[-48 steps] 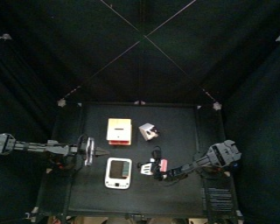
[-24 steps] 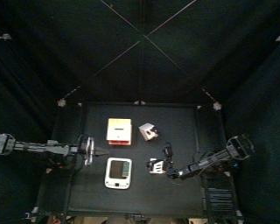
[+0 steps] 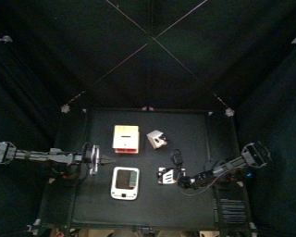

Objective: Grab cleaver handle

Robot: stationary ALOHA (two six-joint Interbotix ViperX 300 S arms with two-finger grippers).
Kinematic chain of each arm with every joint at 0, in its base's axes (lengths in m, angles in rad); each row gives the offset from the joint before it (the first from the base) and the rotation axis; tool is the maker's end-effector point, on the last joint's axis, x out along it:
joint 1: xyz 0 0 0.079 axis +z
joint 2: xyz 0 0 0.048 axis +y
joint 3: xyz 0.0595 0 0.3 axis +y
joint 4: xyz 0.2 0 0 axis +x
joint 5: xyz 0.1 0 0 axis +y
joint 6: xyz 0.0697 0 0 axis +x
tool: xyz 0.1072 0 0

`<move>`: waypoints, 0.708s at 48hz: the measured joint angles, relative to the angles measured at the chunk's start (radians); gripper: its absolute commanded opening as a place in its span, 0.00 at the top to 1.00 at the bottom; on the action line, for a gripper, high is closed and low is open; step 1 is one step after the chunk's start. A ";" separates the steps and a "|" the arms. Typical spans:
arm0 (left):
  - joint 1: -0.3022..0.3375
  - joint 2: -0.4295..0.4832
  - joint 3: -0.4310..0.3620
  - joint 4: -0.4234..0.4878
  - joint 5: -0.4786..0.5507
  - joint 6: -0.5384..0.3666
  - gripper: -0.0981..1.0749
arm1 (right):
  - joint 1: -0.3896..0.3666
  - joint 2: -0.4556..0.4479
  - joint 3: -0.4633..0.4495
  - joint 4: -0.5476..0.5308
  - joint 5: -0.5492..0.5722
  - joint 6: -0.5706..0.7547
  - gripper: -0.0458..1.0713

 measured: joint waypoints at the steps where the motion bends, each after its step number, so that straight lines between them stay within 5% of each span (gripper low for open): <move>1: 0.000 -0.002 0.000 0.000 0.000 0.002 0.93 | -0.003 -0.003 -0.005 0.006 0.003 -0.011 0.13; 34: 0.014 0.000 0.005 0.000 0.000 0.002 0.93 | -0.126 -0.049 -0.120 0.218 0.152 -0.443 0.13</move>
